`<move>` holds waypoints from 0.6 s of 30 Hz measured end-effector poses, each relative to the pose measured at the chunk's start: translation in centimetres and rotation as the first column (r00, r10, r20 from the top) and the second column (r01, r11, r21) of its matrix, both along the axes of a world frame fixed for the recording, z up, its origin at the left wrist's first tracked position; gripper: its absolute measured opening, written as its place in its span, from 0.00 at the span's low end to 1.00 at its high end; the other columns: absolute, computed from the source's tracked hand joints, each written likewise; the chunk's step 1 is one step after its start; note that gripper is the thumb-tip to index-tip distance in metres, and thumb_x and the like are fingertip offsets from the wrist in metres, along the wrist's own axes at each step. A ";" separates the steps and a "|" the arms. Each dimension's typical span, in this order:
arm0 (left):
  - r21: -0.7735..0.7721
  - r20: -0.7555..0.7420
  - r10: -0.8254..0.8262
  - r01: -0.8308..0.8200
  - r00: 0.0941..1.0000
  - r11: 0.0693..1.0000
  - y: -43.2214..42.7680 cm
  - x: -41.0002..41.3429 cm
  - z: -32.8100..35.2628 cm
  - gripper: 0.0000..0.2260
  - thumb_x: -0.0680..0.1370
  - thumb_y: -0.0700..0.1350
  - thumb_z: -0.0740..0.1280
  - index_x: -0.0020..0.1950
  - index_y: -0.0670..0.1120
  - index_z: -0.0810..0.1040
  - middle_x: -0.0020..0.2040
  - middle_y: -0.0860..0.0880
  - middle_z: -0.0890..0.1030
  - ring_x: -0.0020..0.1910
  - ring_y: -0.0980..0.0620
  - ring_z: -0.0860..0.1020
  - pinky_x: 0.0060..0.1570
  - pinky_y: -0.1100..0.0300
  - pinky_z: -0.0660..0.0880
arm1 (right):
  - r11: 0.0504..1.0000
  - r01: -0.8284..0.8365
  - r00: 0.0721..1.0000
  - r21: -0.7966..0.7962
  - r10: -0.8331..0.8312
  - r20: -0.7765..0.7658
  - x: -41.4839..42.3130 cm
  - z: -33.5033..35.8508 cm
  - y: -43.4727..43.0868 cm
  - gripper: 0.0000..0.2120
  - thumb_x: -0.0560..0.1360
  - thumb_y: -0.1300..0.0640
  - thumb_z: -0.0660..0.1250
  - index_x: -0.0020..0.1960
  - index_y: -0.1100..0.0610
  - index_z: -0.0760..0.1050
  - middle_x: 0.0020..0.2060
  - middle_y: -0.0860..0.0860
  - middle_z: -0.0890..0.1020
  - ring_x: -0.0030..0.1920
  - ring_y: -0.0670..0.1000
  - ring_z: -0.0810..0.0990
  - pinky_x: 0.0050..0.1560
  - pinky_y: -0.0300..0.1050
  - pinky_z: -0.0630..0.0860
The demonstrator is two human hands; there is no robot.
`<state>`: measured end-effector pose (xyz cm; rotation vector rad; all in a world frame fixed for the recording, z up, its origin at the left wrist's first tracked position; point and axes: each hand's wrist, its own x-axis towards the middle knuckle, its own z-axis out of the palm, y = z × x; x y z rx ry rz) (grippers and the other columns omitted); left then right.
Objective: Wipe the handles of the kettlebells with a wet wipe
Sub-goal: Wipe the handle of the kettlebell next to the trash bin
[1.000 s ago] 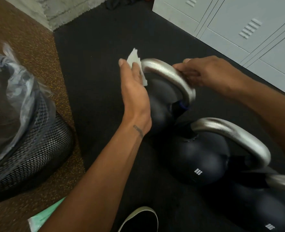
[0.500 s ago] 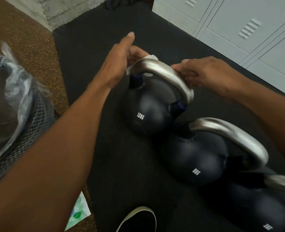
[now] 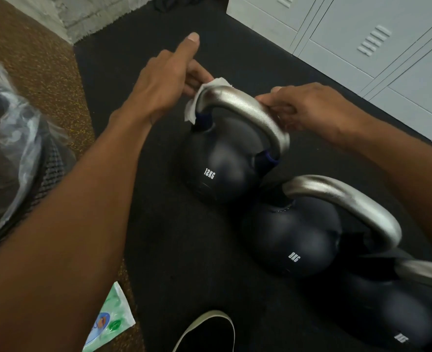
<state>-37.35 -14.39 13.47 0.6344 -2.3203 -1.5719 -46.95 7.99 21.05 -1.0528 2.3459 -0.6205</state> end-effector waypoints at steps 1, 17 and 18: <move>0.001 0.001 -0.004 0.004 1.000 1.000 0.0 0.0 0.0 0.32 0.82 0.65 0.47 0.46 0.52 0.88 0.44 0.52 0.87 0.46 0.54 0.84 0.63 0.49 0.74 | 1.000 -0.026 0.999 0.016 0.026 -0.032 0.0 0.0 0.0 0.13 0.82 0.57 0.60 0.58 0.56 0.82 0.53 0.54 0.82 0.58 0.51 0.82 0.65 0.56 0.74; 0.100 -0.005 -0.009 0.010 1.000 0.995 1.0 -0.2 -1.2 0.35 0.83 0.66 0.45 0.46 0.50 0.88 0.46 0.48 0.87 0.52 0.52 0.83 0.66 0.46 0.72 | 0.998 0.054 0.997 -0.044 -0.052 0.059 0.1 -0.2 -0.1 0.13 0.83 0.55 0.60 0.57 0.55 0.84 0.51 0.49 0.84 0.54 0.45 0.83 0.66 0.50 0.75; 0.115 0.001 -0.034 0.034 0.999 0.993 0.9 -0.5 -0.9 0.36 0.84 0.65 0.44 0.48 0.46 0.88 0.46 0.45 0.87 0.51 0.51 0.83 0.65 0.47 0.72 | 0.994 0.089 0.992 -0.062 -0.083 0.100 0.2 -0.2 -0.2 0.14 0.83 0.54 0.60 0.56 0.53 0.84 0.51 0.48 0.85 0.53 0.44 0.83 0.65 0.49 0.76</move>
